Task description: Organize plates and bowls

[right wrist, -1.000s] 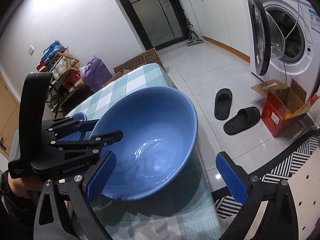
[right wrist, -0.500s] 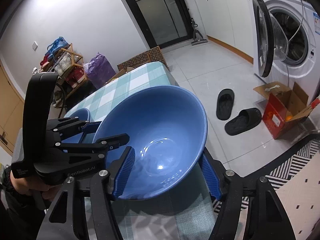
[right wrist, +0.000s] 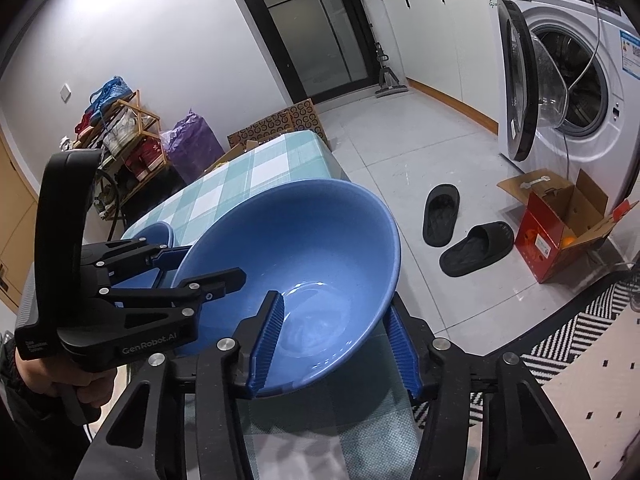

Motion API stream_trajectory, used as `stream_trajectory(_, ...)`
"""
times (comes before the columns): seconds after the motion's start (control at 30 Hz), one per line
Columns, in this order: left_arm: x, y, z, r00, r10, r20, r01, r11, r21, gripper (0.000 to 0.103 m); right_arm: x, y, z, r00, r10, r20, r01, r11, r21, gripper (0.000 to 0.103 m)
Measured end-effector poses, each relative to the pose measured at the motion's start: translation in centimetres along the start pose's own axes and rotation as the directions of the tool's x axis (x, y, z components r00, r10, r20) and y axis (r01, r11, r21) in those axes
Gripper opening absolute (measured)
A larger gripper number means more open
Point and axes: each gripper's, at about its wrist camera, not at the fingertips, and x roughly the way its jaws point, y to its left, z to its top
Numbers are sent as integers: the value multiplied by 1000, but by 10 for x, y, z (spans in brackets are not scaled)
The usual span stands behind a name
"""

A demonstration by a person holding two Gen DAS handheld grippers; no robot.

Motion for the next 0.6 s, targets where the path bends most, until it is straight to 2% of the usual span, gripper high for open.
stream_trajectory(0.13,-7,2,1,1000,0,23,0,1000,-13,37,-4,-1,1,1000,-4,17,4,1000,5,48)
stream_trajectory(0.6,-35,12,-4,995,5,102,0,999,-47,35,-22,6,3,997,3,72,-3,1000,-6,41)
